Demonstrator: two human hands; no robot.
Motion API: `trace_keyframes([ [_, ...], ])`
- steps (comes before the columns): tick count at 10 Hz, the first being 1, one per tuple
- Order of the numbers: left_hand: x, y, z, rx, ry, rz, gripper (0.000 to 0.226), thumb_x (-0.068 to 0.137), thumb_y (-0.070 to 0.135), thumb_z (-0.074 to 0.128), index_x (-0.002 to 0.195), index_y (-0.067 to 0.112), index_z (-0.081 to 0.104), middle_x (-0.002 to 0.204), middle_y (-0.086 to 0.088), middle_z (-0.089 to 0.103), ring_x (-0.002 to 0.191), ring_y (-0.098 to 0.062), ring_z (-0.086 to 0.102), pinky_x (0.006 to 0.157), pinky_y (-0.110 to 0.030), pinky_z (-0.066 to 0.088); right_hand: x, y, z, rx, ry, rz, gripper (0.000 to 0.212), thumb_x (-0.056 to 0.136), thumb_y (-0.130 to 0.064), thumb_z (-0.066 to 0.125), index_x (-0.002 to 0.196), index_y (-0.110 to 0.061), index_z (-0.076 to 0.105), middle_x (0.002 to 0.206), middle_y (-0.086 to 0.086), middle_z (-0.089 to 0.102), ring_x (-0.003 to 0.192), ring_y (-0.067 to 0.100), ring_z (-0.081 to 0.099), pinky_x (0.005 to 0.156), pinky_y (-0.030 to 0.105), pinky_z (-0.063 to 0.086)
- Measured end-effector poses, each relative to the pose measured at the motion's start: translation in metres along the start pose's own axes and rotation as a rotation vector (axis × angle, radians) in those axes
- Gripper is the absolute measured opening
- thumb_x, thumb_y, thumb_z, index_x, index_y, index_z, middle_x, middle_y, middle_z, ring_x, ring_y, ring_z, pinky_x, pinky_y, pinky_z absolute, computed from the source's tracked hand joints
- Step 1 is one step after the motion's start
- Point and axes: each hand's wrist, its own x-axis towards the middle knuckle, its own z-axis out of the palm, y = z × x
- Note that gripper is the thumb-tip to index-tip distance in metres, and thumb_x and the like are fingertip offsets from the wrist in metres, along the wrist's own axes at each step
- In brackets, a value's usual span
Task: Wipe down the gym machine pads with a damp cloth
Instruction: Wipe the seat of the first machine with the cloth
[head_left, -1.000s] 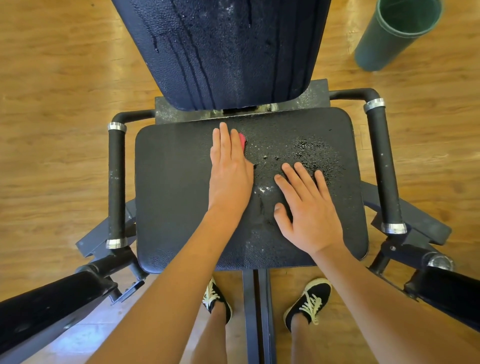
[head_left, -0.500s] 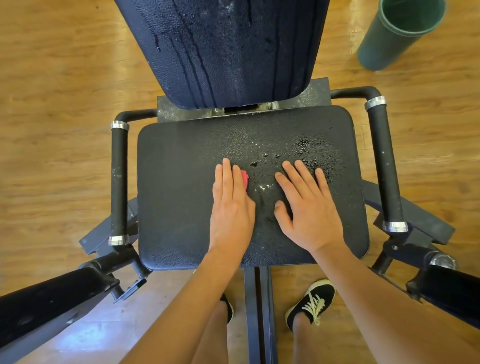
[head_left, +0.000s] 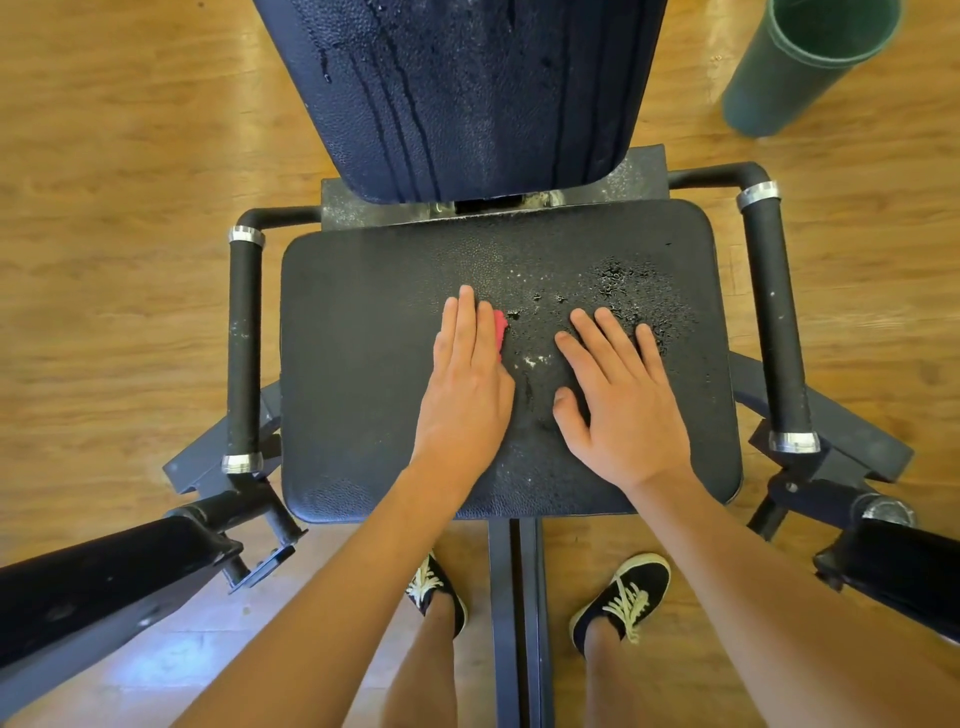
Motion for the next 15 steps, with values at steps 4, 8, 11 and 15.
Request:
trace_keyframes([
  [4, -0.026, 0.005, 0.012, -0.185, 0.058, -0.105, 0.064, 0.108, 0.033, 0.042, 0.161, 0.006, 0.02, 0.171, -0.007, 0.009, 0.158, -0.025, 0.0, 0.125, -0.044, -0.001, -0.001, -0.001, -0.002, 0.014, 0.011, -0.001, 0.056, 0.099, -0.034, 0.043, 0.149, -0.011, 0.05, 0.164, 0.009, 0.036, 0.155, 0.027, 0.024, 0.125, 0.057, 0.017],
  [8, -0.043, 0.006, 0.02, -0.139, -0.004, -0.069, 0.057, 0.108, 0.012, 0.035, 0.16, -0.001, 0.015, 0.17, -0.018, 0.005, 0.158, -0.033, 0.0, 0.127, -0.051, 0.014, -0.001, -0.002, -0.001, 0.01, 0.006, 0.004, 0.055, 0.099, -0.032, 0.046, 0.15, -0.012, 0.049, 0.164, 0.009, 0.035, 0.156, 0.027, 0.023, 0.126, 0.056, 0.015],
  [11, -0.087, 0.014, 0.038, -0.113, 0.057, -0.052, 0.055, 0.105, 0.022, 0.024, 0.157, 0.006, 0.016, 0.166, -0.021, 0.023, 0.154, -0.037, 0.02, 0.119, -0.058, 0.027, -0.002, -0.002, -0.001, 0.044, 0.029, -0.006, 0.054, 0.099, -0.03, 0.049, 0.149, -0.01, 0.051, 0.163, 0.01, 0.037, 0.155, 0.028, 0.025, 0.125, 0.057, 0.017],
  [15, -0.074, -0.018, 0.014, -0.234, -0.063, -0.002, 0.066, 0.104, 0.065, 0.017, 0.163, 0.035, 0.009, 0.172, 0.005, -0.01, 0.157, -0.019, -0.017, 0.124, -0.047, -0.003, -0.002, 0.003, -0.001, 0.009, -0.001, -0.007, 0.055, 0.1, -0.033, 0.045, 0.15, -0.011, 0.049, 0.164, 0.009, 0.035, 0.156, 0.027, 0.023, 0.126, 0.056, 0.016],
])
